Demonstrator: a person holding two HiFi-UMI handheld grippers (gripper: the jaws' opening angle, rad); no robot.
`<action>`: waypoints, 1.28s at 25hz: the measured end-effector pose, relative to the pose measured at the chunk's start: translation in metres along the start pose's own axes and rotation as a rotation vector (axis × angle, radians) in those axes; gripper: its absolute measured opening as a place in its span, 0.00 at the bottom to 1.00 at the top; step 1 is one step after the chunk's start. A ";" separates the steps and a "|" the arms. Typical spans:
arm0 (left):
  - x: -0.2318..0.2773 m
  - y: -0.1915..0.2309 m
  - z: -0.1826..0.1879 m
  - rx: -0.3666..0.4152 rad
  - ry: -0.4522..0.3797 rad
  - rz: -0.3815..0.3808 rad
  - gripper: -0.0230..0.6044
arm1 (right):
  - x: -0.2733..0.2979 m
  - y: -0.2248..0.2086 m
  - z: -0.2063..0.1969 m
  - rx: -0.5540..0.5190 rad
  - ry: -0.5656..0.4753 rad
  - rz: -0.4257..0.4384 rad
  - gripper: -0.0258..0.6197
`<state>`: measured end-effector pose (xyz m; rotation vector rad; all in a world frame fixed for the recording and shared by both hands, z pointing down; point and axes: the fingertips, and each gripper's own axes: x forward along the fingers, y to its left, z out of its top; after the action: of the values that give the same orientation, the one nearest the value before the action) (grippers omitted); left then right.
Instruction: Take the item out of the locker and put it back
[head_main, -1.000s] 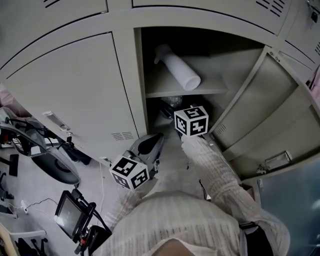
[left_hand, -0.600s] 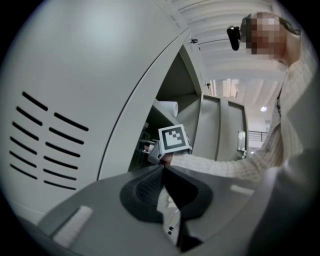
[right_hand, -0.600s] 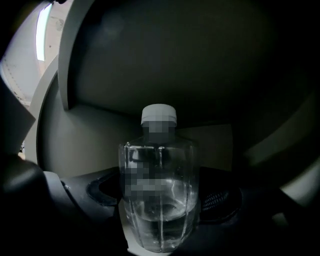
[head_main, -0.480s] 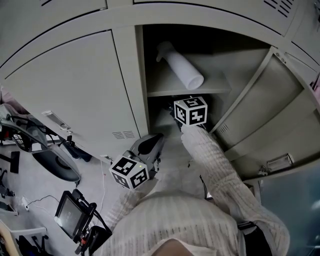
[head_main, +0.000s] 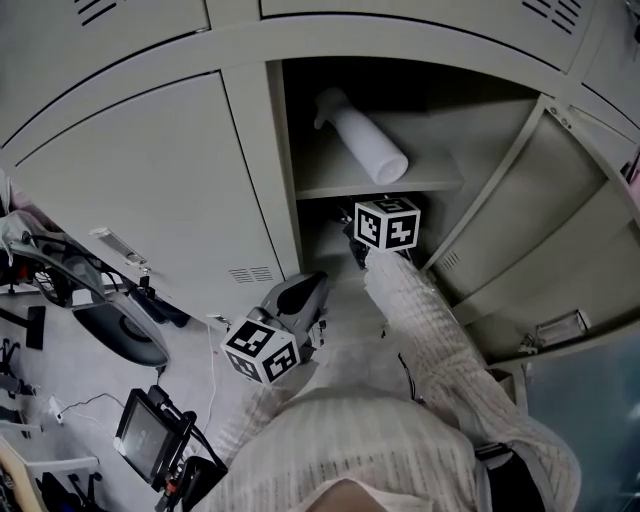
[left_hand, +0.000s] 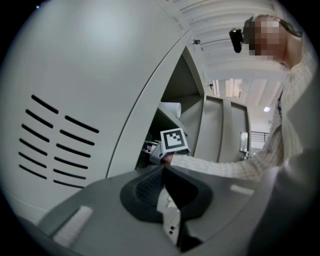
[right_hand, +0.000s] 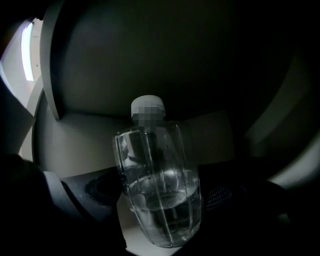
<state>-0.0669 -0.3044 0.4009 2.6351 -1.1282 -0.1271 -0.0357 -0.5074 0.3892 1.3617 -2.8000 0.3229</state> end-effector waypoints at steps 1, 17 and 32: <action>0.000 0.000 0.001 -0.001 -0.001 0.003 0.05 | -0.001 0.000 0.000 -0.010 0.002 -0.004 0.76; 0.002 -0.030 -0.011 -0.009 0.018 -0.055 0.05 | -0.071 0.015 0.004 -0.019 -0.062 -0.028 0.44; -0.010 -0.076 -0.018 0.015 0.001 -0.076 0.05 | -0.174 0.076 0.025 -0.048 -0.245 0.155 0.04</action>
<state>-0.0172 -0.2434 0.3969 2.6918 -1.0322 -0.1324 0.0155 -0.3314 0.3338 1.2561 -3.0976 0.0935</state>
